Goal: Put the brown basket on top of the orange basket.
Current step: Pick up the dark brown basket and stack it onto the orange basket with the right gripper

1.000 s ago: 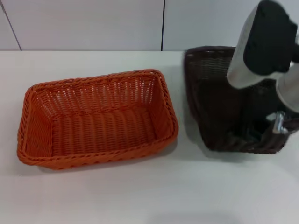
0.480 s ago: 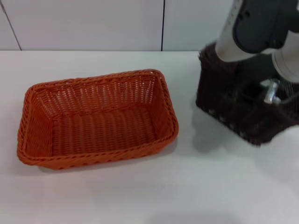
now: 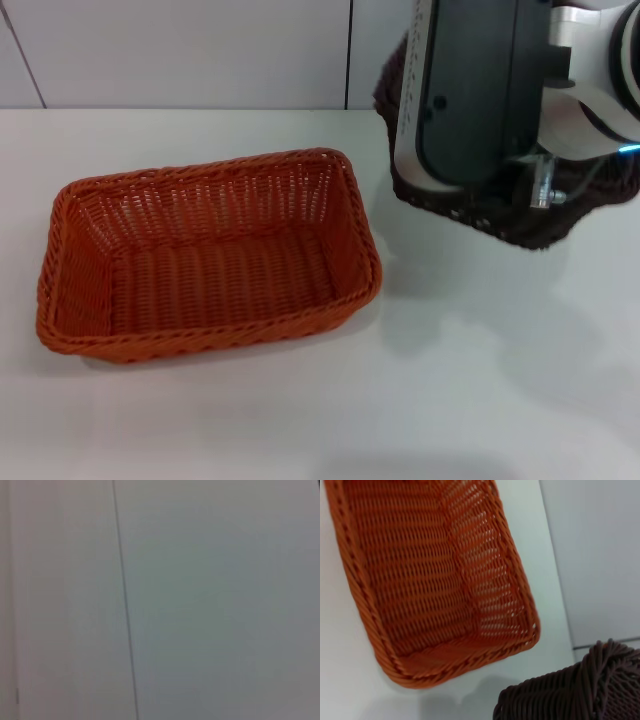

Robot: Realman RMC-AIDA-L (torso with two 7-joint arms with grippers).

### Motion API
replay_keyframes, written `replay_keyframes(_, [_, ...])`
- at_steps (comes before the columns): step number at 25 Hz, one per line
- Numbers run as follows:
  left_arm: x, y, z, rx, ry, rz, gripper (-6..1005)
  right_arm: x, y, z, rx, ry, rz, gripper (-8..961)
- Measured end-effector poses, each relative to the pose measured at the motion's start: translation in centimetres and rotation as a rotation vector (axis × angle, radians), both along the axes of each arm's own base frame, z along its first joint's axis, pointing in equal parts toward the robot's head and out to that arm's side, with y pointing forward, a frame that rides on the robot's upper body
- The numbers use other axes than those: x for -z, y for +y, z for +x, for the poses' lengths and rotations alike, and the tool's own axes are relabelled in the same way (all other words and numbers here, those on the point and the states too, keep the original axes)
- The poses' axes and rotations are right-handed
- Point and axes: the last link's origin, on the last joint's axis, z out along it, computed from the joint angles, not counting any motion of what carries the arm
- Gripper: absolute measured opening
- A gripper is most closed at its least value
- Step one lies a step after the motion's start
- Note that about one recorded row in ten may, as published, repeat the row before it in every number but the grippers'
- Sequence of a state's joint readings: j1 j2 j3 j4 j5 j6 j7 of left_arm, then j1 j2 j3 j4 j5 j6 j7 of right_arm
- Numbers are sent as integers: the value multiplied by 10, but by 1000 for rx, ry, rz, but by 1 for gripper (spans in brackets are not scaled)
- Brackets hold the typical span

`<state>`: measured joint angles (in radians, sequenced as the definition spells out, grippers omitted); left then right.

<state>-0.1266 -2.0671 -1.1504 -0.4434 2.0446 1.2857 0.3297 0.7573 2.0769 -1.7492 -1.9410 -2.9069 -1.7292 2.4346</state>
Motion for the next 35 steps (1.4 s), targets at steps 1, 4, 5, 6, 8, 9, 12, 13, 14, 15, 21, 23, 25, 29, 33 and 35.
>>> replay_keyframes(1, [-1, -1, -1, -4, -4, 8, 803, -1, -1, -2, -31, -14, -4, 216])
replay_keyframes(4, [-3, -3, -2, -8, -13, 18, 803, -5, -8, -9, -162, -43, -31, 217])
replay_keyframes(5, [-3, -4, -4, -7, -29, 26, 803, -5, -10, -10, -205, -58, -46, 217])
replay_keyframes(6, [-3, -4, -3, -5, -34, 26, 803, -3, -14, -11, -255, -84, -69, 217])
replay_keyframes(8, [-2, -4, -3, -3, -36, 27, 803, 4, -19, -10, -348, -142, -119, 218])
replay_keyframes(9, [-2, -4, -3, -3, -36, 27, 803, 8, -22, -10, -392, -171, -143, 218])
replay_keyframes(12, [-1, -5, -3, 21, -77, 34, 803, 18, -27, -13, -478, -227, -188, 219])
replay_keyframes(13, [-1, -5, -3, 21, -77, 34, 803, 20, -29, -14, -503, -242, -202, 219])
replay_keyframes(14, [-1, -5, -3, 25, -84, 34, 803, 23, -30, -15, -535, -261, -218, 220])
replay_keyframes(15, [0, -5, -3, 31, -96, 35, 803, 25, -32, -14, -574, -285, -237, 220])
replay_keyframes(21, [2, -6, -2, 38, -123, 31, 803, 32, -33, 4, -834, -427, -313, 222])
replay_keyframes(23, [2, -6, -2, 41, -126, 33, 803, 35, -36, 9, -905, -454, -338, 222])
replay_keyframes(25, [2, -7, -1, 45, -132, 38, 803, 37, -38, 15, -968, -479, -370, 223])
replay_keyframes(29, [4, -7, -1, 43, -139, 34, 803, 36, -36, 23, -1006, -520, -398, 224])
replay_keyframes(33, [4, -6, 0, 45, -148, 36, 804, 28, -26, 28, -1001, -543, -380, 225])
replay_keyframes(35, [6, -5, 1, 46, -152, 31, 804, 29, -19, 30, -1008, -540, -355, 226])
